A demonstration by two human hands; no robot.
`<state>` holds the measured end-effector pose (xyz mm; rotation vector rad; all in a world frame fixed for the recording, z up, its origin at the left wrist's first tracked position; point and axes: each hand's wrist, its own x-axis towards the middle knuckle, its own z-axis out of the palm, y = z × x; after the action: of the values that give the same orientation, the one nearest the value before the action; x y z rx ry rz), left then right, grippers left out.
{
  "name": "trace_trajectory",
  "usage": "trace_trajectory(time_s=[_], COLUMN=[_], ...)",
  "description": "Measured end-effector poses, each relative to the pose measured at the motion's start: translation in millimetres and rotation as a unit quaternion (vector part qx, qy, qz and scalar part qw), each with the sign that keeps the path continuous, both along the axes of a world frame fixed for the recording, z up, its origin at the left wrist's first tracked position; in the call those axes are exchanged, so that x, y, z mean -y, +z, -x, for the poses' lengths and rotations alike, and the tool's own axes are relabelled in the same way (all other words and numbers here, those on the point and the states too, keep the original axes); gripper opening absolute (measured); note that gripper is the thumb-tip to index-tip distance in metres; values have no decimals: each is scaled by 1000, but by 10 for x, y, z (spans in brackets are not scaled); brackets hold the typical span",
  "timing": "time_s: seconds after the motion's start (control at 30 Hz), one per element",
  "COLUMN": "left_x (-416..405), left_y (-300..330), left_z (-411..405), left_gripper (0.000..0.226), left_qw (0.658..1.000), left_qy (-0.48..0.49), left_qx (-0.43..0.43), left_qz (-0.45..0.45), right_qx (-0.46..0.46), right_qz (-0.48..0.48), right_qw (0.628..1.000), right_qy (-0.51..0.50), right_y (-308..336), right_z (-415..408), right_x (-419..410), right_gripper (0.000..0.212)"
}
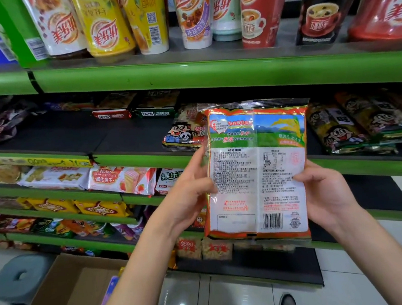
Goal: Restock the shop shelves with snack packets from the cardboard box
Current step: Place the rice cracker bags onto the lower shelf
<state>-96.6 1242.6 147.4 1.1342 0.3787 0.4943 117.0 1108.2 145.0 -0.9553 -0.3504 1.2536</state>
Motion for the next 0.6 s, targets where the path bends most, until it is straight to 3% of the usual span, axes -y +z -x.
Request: trace_trajectory(time_s=[0.17, 0.43, 0.6], left_x=[-3, -14, 0], left_y=[-14, -13, -40], left_z=[7, -45, -83], left_gripper=[88, 56, 37], left_qw=[1000, 996, 997], left_qy=[23, 86, 74], left_qx=[-4, -3, 3], left_qz=[-7, 5, 19], right_qx=[-3, 25, 52], right_qz=[-18, -44, -37], right_qw=[1000, 998, 998], right_qy=[12, 24, 21], right_y=[-5, 21, 14], right_z=[8, 30, 23], right_x=[-1, 12, 64], right_gripper=[55, 56, 51])
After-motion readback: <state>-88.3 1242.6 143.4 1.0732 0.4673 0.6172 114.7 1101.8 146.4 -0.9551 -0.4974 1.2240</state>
